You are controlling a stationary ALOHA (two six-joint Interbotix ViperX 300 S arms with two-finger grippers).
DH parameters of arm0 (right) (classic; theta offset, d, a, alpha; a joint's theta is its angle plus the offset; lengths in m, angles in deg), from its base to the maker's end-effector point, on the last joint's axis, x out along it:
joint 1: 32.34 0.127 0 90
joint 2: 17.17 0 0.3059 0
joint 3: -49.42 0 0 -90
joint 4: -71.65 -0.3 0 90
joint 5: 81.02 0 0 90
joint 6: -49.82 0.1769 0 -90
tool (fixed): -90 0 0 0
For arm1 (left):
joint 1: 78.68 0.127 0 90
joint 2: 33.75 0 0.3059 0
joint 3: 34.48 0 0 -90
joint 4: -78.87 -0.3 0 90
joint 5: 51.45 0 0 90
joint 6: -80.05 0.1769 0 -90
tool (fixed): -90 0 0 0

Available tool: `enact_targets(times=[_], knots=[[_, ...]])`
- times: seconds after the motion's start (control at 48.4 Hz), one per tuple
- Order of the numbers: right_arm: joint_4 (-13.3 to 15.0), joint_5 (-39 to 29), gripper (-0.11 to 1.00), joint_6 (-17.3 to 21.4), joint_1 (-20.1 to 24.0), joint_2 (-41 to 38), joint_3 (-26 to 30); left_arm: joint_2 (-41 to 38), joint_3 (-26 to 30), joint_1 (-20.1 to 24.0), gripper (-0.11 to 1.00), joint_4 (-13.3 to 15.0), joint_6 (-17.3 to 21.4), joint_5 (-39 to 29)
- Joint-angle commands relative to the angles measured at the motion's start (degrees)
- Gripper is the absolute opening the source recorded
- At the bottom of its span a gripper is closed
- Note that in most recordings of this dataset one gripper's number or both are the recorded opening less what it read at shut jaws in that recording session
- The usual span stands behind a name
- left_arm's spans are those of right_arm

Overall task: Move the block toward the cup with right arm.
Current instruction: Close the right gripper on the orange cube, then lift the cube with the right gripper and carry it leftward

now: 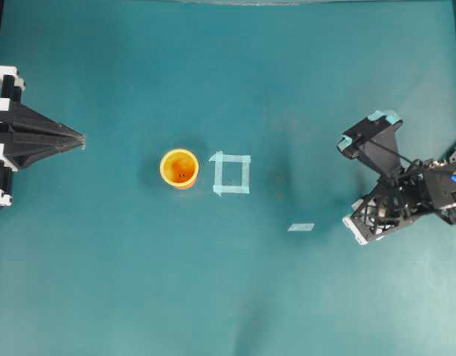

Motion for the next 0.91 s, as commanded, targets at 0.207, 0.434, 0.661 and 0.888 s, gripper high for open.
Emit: enact_targets(times=[0.207, 0.434, 0.661, 0.888], knots=[[0.26, 2.37, 0.57, 0.44, 0.88, -0.79, -1.23, -0.44, 1.49, -0.18, 0.00, -0.18, 0.00, 0.26], [1.76, 2.37, 0.56, 0.44, 0.88, -0.88, -1.23, -0.44, 1.49, -0.18, 0.00, -0.18, 0.00, 0.26], [2.20, 2.46, 0.47, 0.44, 0.97, -0.79, -1.05, -0.35, 1.49, -0.18, 0.00, -0.18, 0.00, 0.26], [3.78, 1.85, 0.40, -0.35, 0.97, 2.02, 0.70, -0.44, 1.58, -0.18, 0.00, -0.09, -0.09, 0.26]])
